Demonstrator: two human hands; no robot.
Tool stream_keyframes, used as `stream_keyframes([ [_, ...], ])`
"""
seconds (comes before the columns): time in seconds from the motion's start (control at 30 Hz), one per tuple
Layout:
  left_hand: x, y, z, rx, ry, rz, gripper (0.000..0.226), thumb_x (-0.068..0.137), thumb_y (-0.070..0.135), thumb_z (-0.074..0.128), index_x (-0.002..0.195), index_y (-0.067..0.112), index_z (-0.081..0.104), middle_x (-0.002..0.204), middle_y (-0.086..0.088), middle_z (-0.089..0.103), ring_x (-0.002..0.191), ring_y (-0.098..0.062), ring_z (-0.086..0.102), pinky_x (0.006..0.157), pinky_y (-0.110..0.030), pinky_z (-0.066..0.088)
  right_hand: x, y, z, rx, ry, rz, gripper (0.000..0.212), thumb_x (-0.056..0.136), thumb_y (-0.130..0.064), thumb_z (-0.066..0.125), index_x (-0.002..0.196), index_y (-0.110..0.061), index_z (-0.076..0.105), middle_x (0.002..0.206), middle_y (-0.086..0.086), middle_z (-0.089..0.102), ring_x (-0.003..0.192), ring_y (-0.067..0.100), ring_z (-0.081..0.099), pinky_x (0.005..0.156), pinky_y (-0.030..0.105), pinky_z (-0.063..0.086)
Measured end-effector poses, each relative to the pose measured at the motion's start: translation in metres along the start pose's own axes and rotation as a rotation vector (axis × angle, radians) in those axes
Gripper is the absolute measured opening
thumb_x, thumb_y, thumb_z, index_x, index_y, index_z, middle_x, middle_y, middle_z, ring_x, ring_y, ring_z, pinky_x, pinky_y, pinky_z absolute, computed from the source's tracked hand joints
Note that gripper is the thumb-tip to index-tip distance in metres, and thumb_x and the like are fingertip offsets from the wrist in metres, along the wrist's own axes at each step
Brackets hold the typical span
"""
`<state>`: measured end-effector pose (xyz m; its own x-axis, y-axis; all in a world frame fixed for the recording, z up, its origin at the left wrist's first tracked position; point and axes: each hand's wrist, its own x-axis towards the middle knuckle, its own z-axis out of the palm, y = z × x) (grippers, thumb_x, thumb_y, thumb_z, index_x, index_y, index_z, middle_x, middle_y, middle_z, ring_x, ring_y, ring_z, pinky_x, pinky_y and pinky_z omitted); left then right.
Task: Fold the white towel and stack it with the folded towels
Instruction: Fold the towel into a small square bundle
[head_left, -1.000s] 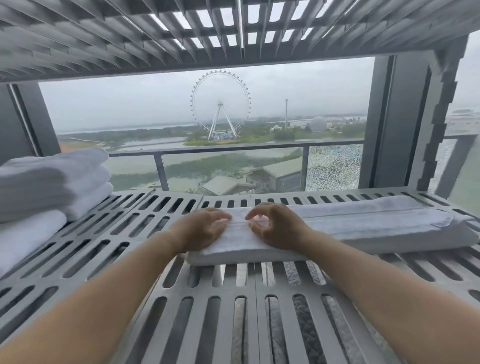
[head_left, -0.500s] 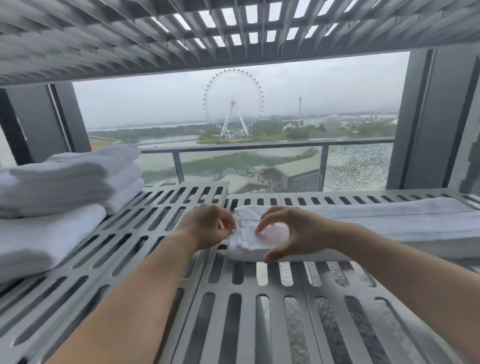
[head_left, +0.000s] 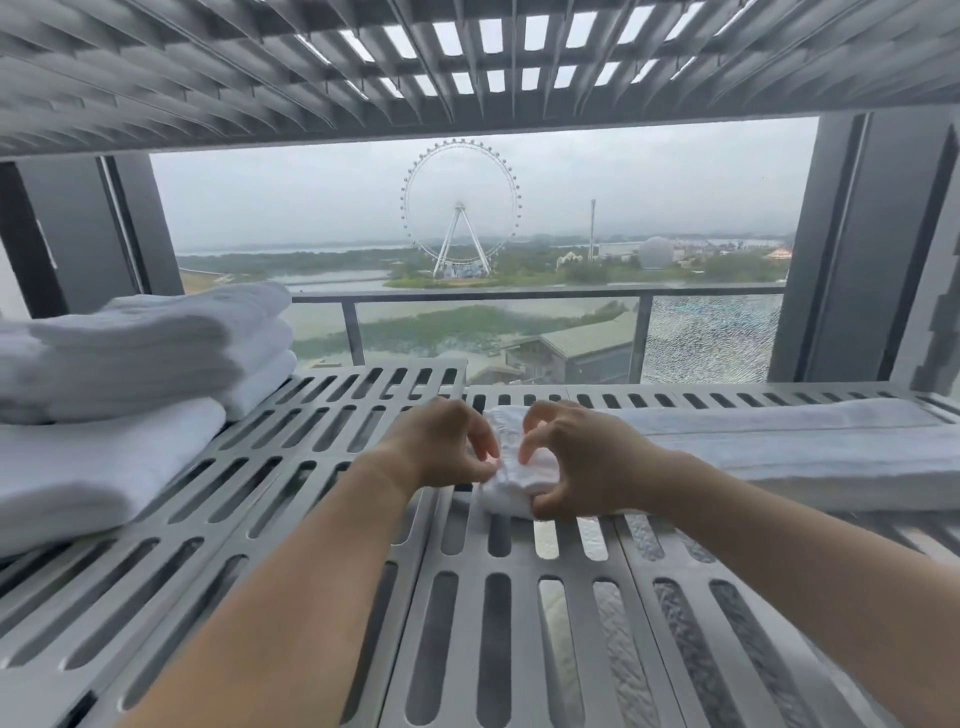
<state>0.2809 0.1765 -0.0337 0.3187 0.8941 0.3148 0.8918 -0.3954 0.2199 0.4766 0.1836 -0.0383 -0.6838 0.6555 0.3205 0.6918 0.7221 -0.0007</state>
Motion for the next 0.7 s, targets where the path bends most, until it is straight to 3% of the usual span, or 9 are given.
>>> stream_keyframes([
  [0.13, 0.001, 0.0, 0.0, 0.037, 0.042, 0.019, 0.015, 0.069, 0.033, 0.078, 0.081, 0.033, 0.069, 0.061, 0.026, 0.055, 0.06, 0.01, 0.053, 0.053, -0.01, 0.037, 0.003, -0.006, 0.013, -0.024, 0.255, 0.063, 0.029, 0.075, -0.025, 0.054, 0.1, -0.016, 0.065, 0.098, 0.001, 0.06, 0.085, 0.023, 0.06, 0.063, 0.024, 0.042],
  [0.23, 0.003, 0.0, 0.001, 0.057, 0.058, 0.045, 0.04, 0.07, 0.033, 0.077, 0.106, 0.033, 0.059, 0.074, 0.019, 0.06, 0.068, -0.002, 0.057, 0.064, -0.022, 0.049, -0.001, -0.007, 0.02, 0.046, 0.381, 0.091, 0.02, 0.084, -0.03, 0.051, 0.084, -0.013, 0.062, 0.084, 0.002, 0.062, 0.072, 0.026, 0.061, 0.057, 0.024, 0.035],
  [0.33, 0.004, 0.003, 0.006, 0.123, 0.041, 0.07, 0.04, 0.081, 0.032, 0.067, 0.119, 0.039, 0.053, 0.088, 0.014, 0.067, 0.074, -0.007, 0.059, 0.071, -0.029, 0.053, -0.012, -0.012, 0.033, 0.032, 0.417, 0.032, 0.027, 0.09, -0.035, 0.046, 0.084, -0.013, 0.062, 0.085, 0.001, 0.062, 0.076, 0.024, 0.059, 0.055, 0.028, 0.041],
  [0.47, 0.004, 0.005, 0.012, 0.171, 0.075, 0.052, 0.022, 0.089, 0.032, 0.056, 0.109, 0.039, 0.065, 0.107, 0.009, 0.067, 0.093, -0.014, 0.063, 0.08, -0.034, 0.051, -0.018, -0.011, 0.031, 0.112, 0.427, 0.083, 0.019, 0.081, -0.034, 0.06, 0.096, -0.021, 0.058, 0.091, -0.005, 0.063, 0.08, 0.019, 0.059, 0.059, 0.03, 0.042],
  [0.6, 0.006, 0.002, 0.017, 0.199, 0.142, 0.073, 0.021, 0.09, 0.031, 0.056, 0.107, 0.035, 0.067, 0.11, 0.012, 0.066, 0.095, -0.014, 0.063, 0.084, -0.03, 0.045, -0.025, 0.005, 0.024, 0.115, 0.41, 0.161, 0.028, 0.07, -0.039, 0.071, 0.083, -0.027, 0.05, 0.081, -0.016, 0.052, 0.074, 0.013, 0.054, 0.058, 0.026, 0.035],
  [0.7, 0.009, 0.0, 0.019, 0.188, 0.185, 0.088, 0.02, 0.088, 0.028, 0.058, 0.104, 0.033, 0.068, 0.105, 0.013, 0.068, 0.091, -0.013, 0.063, 0.082, -0.031, 0.042, -0.03, 0.013, 0.021, 0.092, 0.44, 0.084, 0.023, 0.07, -0.035, 0.076, 0.071, -0.025, 0.056, 0.084, -0.012, 0.063, 0.073, 0.016, 0.061, 0.057, 0.025, 0.042],
])
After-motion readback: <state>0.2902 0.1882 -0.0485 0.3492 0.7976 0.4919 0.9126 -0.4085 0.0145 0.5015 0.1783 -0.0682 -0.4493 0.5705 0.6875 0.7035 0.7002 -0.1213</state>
